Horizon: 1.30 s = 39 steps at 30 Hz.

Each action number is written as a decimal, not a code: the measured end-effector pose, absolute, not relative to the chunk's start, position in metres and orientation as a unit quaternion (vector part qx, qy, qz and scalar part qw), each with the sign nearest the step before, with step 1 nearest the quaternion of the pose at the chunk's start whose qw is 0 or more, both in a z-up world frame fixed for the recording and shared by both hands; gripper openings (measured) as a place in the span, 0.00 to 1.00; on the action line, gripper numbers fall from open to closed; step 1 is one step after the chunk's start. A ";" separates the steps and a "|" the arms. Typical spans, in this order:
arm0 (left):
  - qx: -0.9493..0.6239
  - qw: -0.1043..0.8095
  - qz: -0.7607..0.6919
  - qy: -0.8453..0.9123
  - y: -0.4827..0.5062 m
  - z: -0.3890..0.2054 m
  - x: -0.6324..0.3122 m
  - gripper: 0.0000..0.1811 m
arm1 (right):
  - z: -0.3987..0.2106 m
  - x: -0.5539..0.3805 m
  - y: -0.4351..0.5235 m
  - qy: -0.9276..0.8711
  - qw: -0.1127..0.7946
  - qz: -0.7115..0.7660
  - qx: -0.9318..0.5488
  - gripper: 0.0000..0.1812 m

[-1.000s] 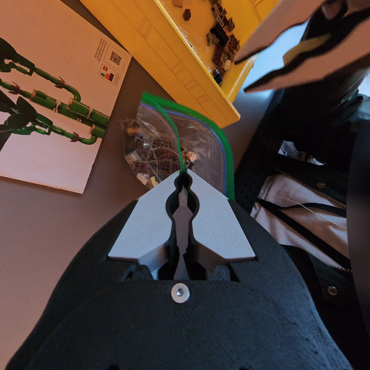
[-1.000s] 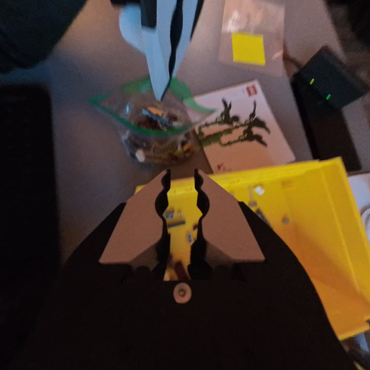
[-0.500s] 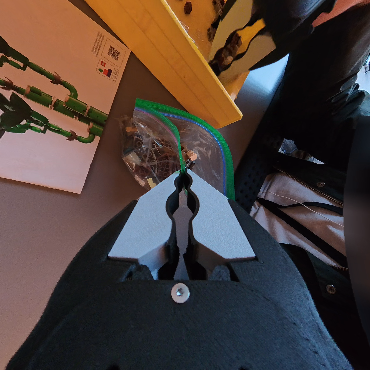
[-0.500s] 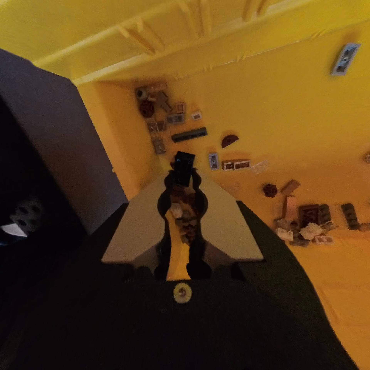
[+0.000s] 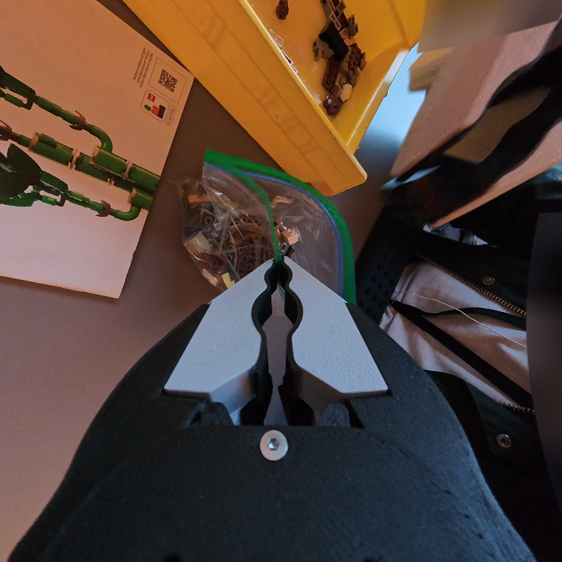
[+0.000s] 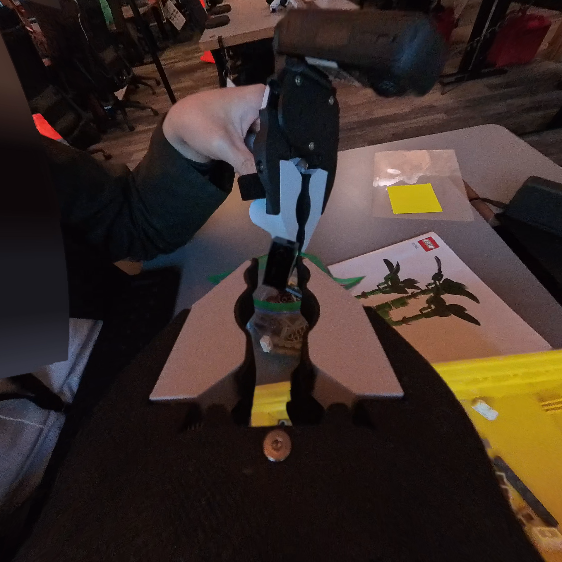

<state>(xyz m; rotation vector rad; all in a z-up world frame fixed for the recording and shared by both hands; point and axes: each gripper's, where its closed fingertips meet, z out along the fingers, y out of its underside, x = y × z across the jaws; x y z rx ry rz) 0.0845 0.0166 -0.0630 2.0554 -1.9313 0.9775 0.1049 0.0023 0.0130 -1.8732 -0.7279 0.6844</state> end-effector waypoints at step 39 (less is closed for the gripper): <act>0.688 0.076 0.328 -0.642 0.020 -0.061 0.082 0.00 | -0.126 0.240 -0.042 -0.334 0.191 0.050 -0.922 0.00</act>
